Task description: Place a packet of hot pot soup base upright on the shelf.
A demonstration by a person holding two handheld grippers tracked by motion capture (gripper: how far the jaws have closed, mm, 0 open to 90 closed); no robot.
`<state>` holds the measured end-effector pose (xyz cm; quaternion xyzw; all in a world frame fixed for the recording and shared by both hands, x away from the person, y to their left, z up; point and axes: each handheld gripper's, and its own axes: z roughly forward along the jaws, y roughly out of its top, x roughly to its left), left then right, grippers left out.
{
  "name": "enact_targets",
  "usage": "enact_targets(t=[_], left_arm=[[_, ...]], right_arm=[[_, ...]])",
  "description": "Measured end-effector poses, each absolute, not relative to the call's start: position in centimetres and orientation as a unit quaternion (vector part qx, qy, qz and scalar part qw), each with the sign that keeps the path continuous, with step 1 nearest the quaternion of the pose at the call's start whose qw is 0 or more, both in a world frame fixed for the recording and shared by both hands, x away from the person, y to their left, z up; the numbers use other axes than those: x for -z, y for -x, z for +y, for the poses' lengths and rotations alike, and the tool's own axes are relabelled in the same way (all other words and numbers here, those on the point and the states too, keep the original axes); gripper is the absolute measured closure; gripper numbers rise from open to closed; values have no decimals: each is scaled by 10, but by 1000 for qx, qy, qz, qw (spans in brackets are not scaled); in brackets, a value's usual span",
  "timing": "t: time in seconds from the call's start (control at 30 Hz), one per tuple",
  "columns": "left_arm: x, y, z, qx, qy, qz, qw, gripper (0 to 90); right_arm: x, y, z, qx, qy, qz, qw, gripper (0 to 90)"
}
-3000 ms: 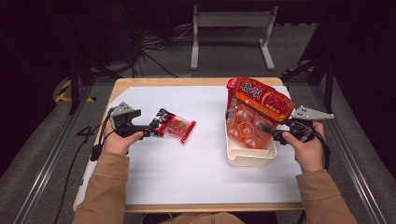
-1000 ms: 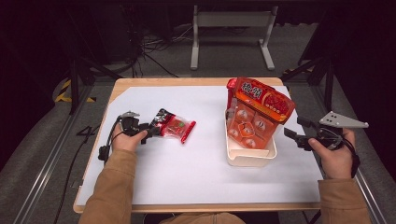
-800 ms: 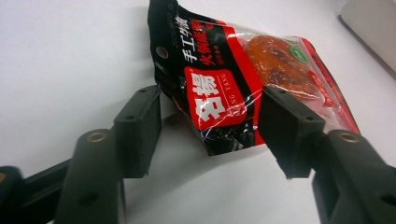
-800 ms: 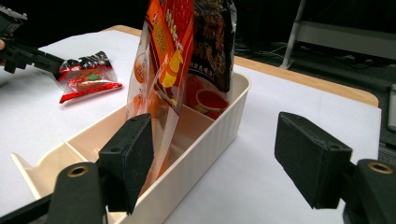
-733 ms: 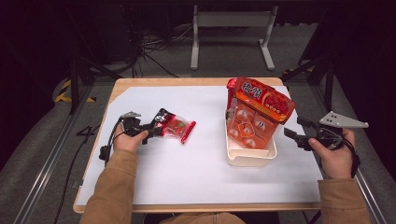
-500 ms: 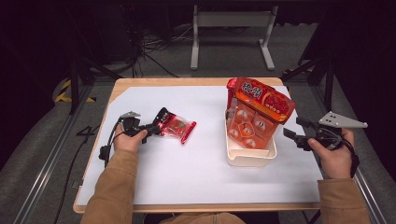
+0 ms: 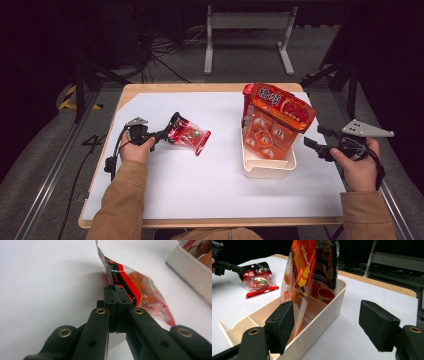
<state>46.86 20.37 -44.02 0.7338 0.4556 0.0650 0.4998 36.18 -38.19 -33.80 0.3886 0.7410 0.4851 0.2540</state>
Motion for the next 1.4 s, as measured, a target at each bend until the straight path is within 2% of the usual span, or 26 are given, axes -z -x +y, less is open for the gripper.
enact_targets(t=[0.3, 0.67, 0.87, 1.4], left_arm=[[421, -461, 205, -62, -729, 425, 534, 897], [375, -441, 192, -105, -756, 344, 548, 899], [358, -431, 184, -123, -768, 312, 546, 900], [323, -407, 176, -123, -790, 259, 542, 900]], right_arm=[[337, -361, -384, -486, -390, 739, 256, 293], [335, -361, -387, -487, -390, 736, 261, 296], [334, -360, -388, -487, -393, 735, 261, 298], [335, -362, -393, -481, -401, 733, 265, 321]])
